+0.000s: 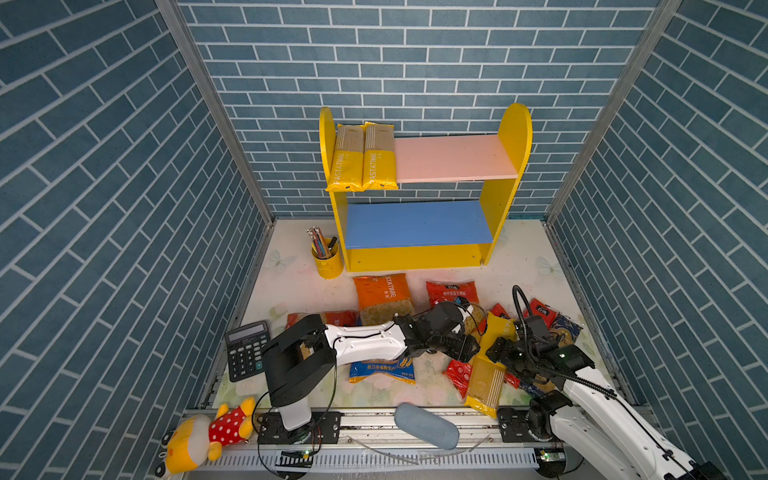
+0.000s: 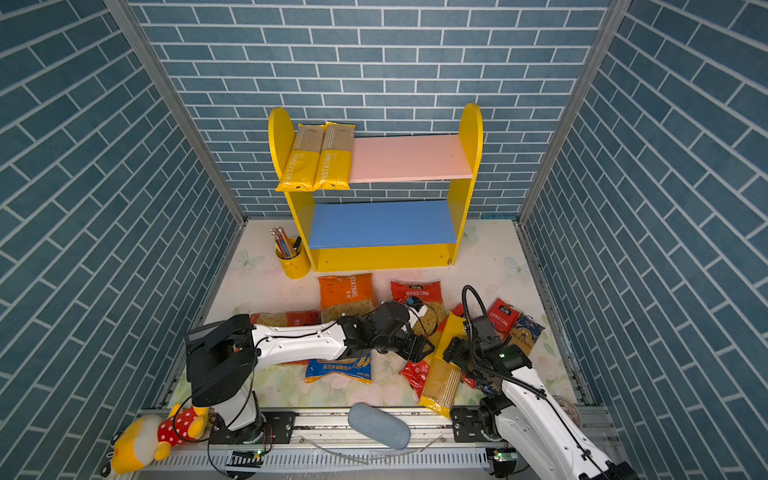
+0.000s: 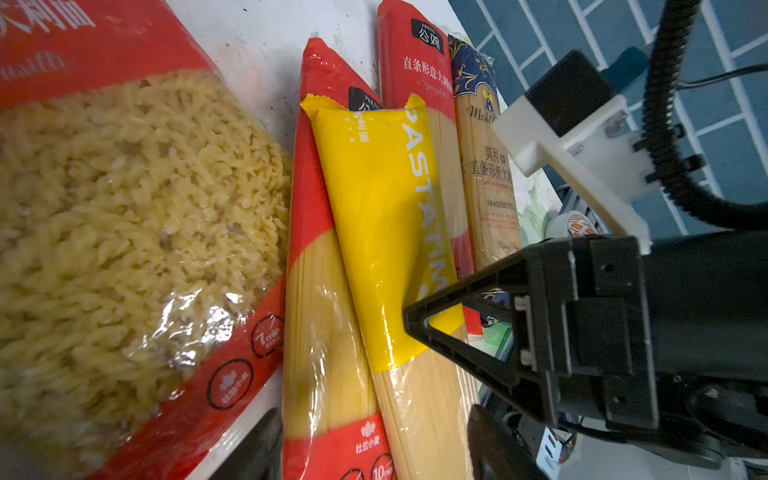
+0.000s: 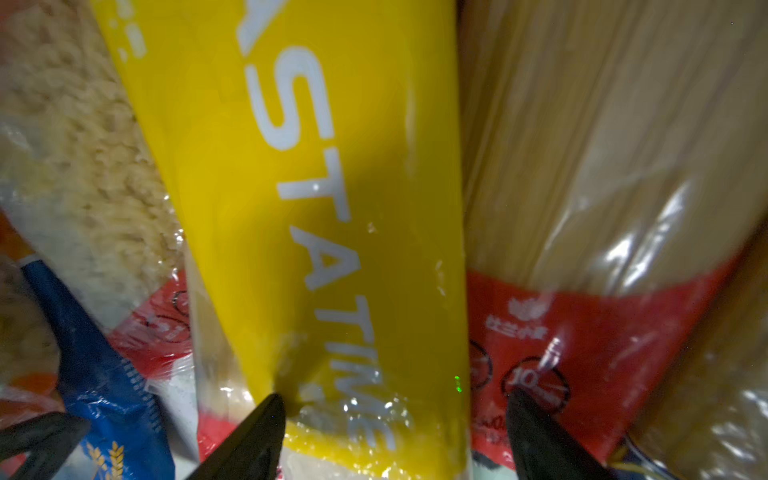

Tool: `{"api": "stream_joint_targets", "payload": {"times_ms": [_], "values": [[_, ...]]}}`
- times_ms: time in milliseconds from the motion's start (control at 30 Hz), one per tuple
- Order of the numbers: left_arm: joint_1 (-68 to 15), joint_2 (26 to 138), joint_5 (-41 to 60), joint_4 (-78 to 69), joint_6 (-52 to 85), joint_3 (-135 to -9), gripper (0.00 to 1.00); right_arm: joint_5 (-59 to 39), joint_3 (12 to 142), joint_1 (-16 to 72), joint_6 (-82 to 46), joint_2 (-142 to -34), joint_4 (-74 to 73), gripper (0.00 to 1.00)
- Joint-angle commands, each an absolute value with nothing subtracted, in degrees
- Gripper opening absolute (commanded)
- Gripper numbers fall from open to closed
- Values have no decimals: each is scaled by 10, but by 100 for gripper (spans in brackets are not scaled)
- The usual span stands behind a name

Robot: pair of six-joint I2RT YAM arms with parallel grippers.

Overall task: Place and organize the pasta boxes and bags onto the shelf
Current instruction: 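Grasp a third yellow spaghetti pack with the right gripper and lift it upright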

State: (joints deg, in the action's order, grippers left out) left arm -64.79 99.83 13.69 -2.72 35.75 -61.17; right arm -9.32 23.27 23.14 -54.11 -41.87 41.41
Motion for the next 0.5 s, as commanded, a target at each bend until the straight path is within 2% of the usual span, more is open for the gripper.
{"api": "stream_joint_targets", "payload": {"times_ms": [0, 233, 467], "values": [[-646, 997, 143, -44, 371, -615, 70, -196, 203, 232, -561, -434, 297, 78], [-617, 954, 119, -63, 390, -557, 70, -287, 233, 239, -574, -429, 163, 76], [-610, 917, 97, -75, 404, -517, 70, -289, 210, 240, -527, -492, 152, 60]]}}
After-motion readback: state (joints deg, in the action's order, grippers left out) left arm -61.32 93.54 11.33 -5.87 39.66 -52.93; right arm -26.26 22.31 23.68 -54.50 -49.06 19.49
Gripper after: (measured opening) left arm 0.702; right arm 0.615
